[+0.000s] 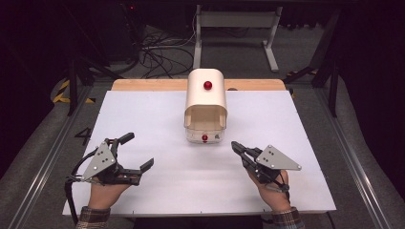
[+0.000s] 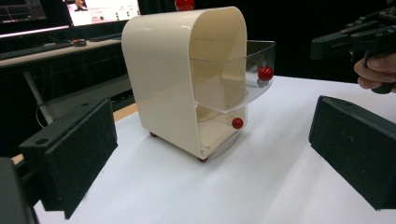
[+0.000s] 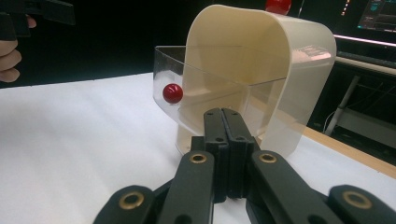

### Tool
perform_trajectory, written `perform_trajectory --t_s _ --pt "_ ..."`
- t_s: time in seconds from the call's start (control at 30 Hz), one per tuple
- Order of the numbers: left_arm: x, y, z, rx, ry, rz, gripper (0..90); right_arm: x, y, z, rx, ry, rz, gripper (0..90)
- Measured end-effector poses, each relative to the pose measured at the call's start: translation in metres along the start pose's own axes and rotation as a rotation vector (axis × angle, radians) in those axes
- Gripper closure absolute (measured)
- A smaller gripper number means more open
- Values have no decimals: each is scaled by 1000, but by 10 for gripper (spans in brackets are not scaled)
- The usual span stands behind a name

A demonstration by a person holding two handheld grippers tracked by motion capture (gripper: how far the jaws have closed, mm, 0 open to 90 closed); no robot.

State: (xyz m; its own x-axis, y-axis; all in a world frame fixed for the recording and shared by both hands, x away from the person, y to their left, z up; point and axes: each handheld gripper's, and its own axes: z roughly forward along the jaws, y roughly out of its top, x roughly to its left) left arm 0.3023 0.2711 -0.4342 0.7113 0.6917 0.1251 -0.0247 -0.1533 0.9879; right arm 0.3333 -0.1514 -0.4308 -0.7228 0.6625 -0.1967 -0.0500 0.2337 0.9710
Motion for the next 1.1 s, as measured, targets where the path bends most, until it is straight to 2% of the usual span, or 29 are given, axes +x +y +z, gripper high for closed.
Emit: perform_trajectory --t_s 0.43,0.47,0.57,1.1 --pt "-1 1 0 -9 -3 0 14 5 4 10 19 -4 1 900" --pt "0 1 0 -10 -4 -4 14 6 5 12 25 -5 -15 900" --pt "0 1 -1 -11 -7 -10 14 6 5 16 26 -5 -17 900" --pt "-1 0 0 -7 -9 -4 15 7 7 32 42 -6 -4 900"
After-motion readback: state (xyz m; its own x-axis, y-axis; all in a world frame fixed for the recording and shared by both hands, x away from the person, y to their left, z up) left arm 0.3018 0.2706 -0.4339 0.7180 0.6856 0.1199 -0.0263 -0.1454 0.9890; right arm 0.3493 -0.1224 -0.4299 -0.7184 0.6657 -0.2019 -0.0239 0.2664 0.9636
